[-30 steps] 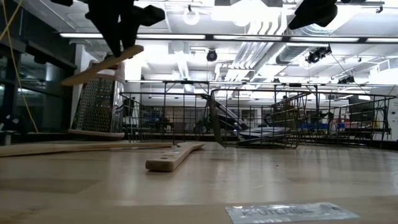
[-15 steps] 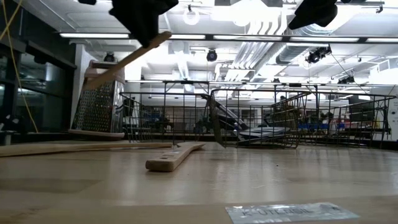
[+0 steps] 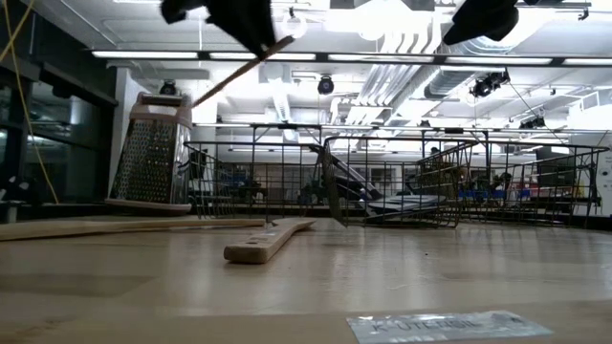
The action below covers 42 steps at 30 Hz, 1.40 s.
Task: Pick & Place Kitchen Items
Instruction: Put the wooden slotted turner spatula into the left mesh basket
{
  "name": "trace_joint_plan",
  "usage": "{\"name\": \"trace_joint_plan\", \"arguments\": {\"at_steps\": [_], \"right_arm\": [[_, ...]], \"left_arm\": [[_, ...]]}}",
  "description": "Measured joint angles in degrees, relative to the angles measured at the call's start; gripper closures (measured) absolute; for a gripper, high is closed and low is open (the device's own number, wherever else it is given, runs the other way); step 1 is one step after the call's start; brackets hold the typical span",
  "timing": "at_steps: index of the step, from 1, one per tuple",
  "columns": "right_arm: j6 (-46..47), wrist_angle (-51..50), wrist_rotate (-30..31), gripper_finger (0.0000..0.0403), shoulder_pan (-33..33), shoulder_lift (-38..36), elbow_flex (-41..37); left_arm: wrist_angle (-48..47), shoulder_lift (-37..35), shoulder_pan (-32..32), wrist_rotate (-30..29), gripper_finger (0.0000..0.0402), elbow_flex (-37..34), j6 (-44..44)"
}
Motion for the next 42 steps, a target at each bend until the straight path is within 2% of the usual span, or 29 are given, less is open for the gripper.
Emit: {"name": "trace_joint_plan", "arguments": {"at_steps": [5,8,15,22,32,36,42], "right_arm": [[-0.8,0.5,0.2,0.0208,0.0,0.0,0.0],[-1.0,0.8,0.3,0.0208,0.0,0.0,0.0],[-1.0,0.8,0.3,0.0208,0.0,0.0,0.0],[-1.0,1.1,0.3,0.0208,0.0,0.0,0.0],[-1.1,1.3,0.3,0.0208,0.0,0.0,0.0],[-1.1,1.3,0.3,0.0208,0.0,0.0,0.0],[-1.1,1.4,0.3,0.0208,0.0,0.0,0.0]], "left_arm": [[6.6,1.2,1.3,-2.6,0.0328,-0.3,10.5],[7.2,1.2,3.2,-3.7,0.0328,-0.3,14.3],[6.7,2.3,10.2,-3.8,0.0328,-0.4,15.9],[9.5,6.9,16.1,-3.3,0.0328,-0.4,21.5],[10.2,13.0,22.7,-2.2,0.0328,-0.4,25.4],[10.2,14.7,25.3,0.0,0.0328,-0.4,25.6],[10.1,17.1,27.0,1.7,0.0328,-0.4,27.9]]}}
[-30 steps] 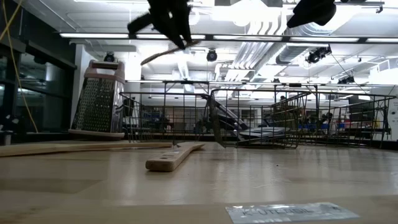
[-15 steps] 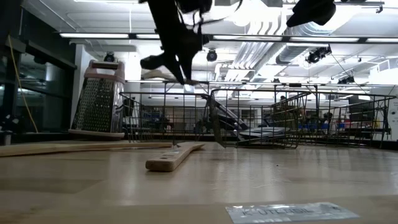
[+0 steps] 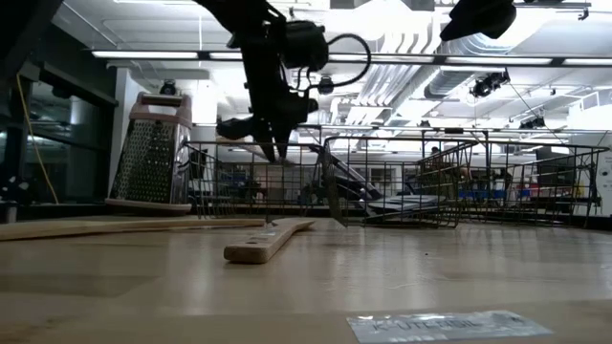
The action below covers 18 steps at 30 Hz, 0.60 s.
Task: Pick & Place Kitchen Items
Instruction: Put the wooden slotted turner spatula into the left mesh basket
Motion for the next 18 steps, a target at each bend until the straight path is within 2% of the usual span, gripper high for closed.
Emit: {"name": "trace_joint_plan", "arguments": {"at_steps": [9,13,18], "right_arm": [[-0.4,0.1,0.0,0.0208,0.0,0.0,0.0],[-0.4,0.2,0.0,0.0208,0.0,0.0,0.0],[-0.3,0.2,0.0,0.0208,0.0,0.0,0.0]], "left_arm": [[0.0,1.1,0.0,5.3,0.0328,0.0,0.0],[-0.6,1.1,0.0,5.9,0.0328,0.0,0.0],[0.2,1.1,0.0,10.1,0.0328,0.0,0.0]]}}
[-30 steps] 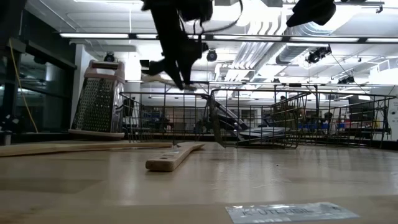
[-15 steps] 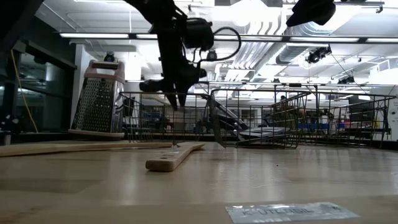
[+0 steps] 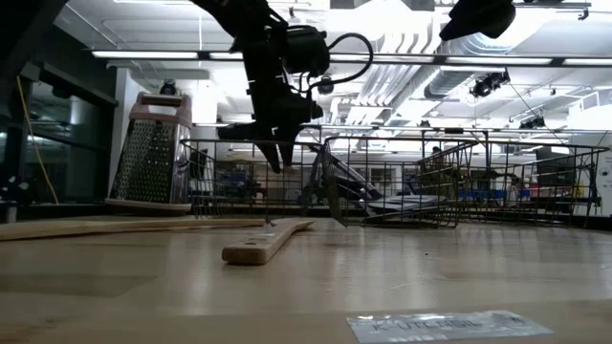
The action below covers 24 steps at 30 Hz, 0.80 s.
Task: Pick & Place Kitchen Items
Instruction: Put the wooden slotted turner spatula into the left mesh basket, then put the wooden serving fork into the left mesh basket
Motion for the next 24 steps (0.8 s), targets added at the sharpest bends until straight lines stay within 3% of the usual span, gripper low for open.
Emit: {"name": "trace_joint_plan", "arguments": {"at_steps": [3,9,20,24], "right_arm": [[0.0,0.0,0.0,0.0208,0.0,0.0,0.0],[0.1,0.0,0.0,0.0208,0.0,0.0,0.0],[0.4,0.0,0.0,0.0208,0.0,0.0,0.0],[0.4,0.0,-0.1,0.0208,0.0,0.0,0.0]], "left_arm": [[-0.1,0.0,0.0,0.9,0.0325,0.0,-0.1],[-0.1,0.0,0.0,2.7,0.0276,0.0,-0.5],[0.9,0.0,0.0,3.8,0.0267,0.0,-2.6],[-1.5,0.0,-0.1,0.5,0.0267,2.0,-6.0]]}}
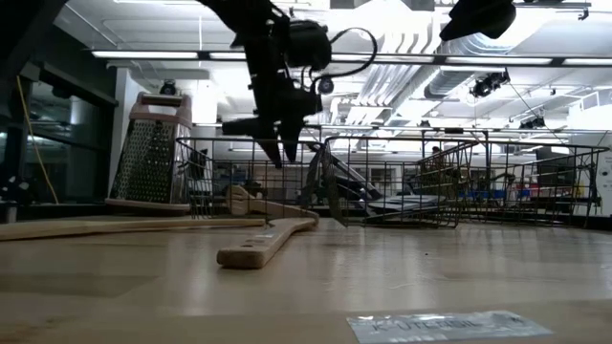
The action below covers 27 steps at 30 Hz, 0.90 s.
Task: Pick & Place Kitchen Items
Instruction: Put the wooden serving fork into the left mesh basket
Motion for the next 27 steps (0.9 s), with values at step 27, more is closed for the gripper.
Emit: {"name": "trace_joint_plan", "arguments": {"at_steps": [27], "right_arm": [[4.6,-3.9,-0.3,0.0208,0.0,0.0,-1.1]], "left_arm": [[-35.6,-7.6,-5.8,15.5,0.0265,6.1,-56.2]]}}
